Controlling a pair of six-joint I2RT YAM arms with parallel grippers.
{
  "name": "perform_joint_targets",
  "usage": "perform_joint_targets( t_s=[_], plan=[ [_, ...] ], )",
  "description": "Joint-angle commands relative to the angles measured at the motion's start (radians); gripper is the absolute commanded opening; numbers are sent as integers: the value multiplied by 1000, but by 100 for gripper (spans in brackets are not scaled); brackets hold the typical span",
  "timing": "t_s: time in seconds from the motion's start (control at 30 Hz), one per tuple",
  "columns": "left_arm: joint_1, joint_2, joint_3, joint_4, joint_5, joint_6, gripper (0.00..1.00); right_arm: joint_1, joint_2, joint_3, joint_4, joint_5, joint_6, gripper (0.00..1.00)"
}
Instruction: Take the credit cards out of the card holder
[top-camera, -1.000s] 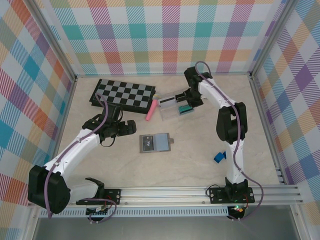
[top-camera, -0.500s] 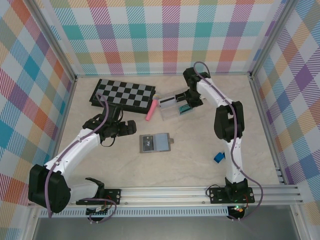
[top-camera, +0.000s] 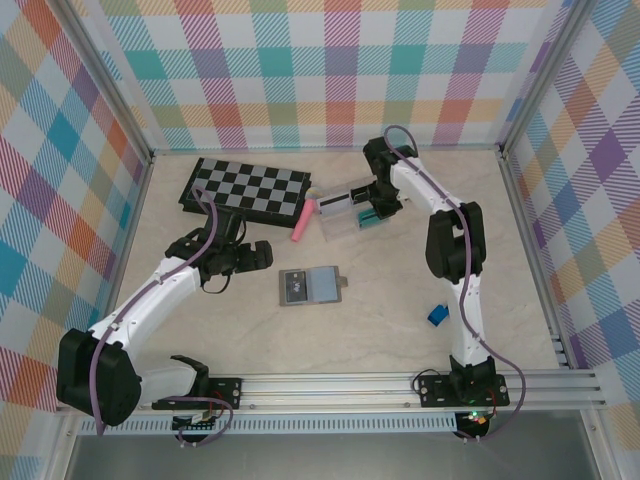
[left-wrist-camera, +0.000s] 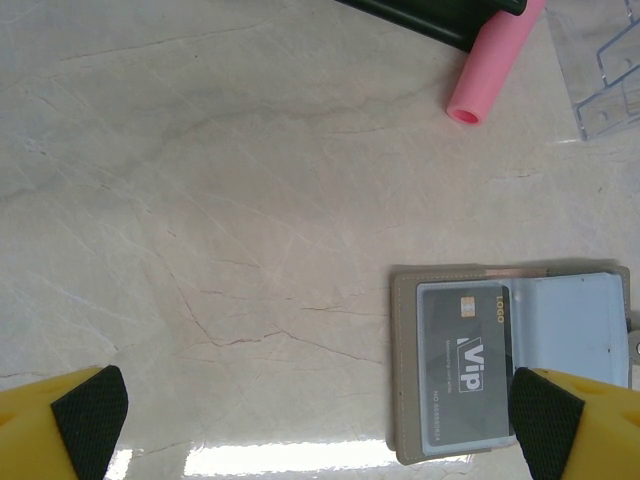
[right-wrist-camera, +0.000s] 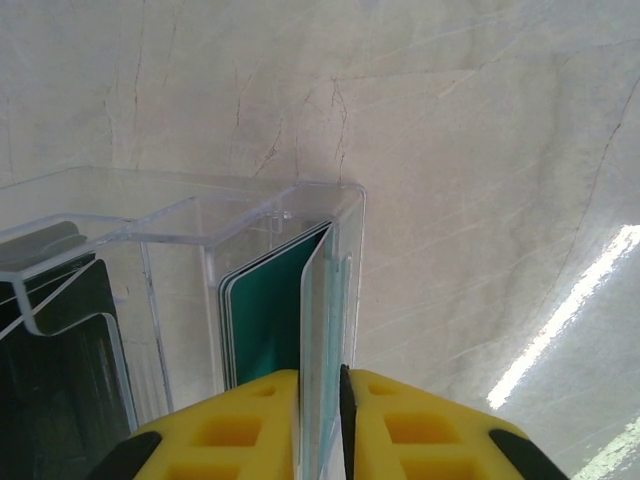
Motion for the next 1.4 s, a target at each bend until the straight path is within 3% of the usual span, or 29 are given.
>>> perform_joint_targets(
  t_s=[0.0, 0.27, 0.6, 0.77, 0.9, 1.0, 1.13, 1.2, 1.37],
  plan=[
    [17, 4, 10, -21, 6, 15, 100, 9, -14, 38, -25, -2, -7, 21],
    [17, 11, 11, -1, 46, 8, 100, 16, -117, -2, -21, -20, -66, 24],
    [17, 38, 21, 1, 130, -79, 100, 38, -361, -299, 77, -66, -240, 29],
    [16, 56, -3, 56, 248, -163, 96, 88, -447, -453, 137, -80, -495, 50],
    [12, 71, -38, 104, 304, -227, 90, 141, -506, -592, 279, -216, -709, 58],
    [1, 80, -59, 125, 307, -271, 84, 177, -545, -698, 409, -364, -785, 64],
    [-20, 102, -89, 167, 303, -335, 74, 227, -554, -791, 582, -534, -827, 65],
    [-34, 126, -94, 185, 315, -358, 70, 263, -546, -805, 613, -545, -836, 64],
    [-86, 183, -84, 198, 277, -393, 62, 317, -488, -798, 650, -582, -834, 50]
  ],
)
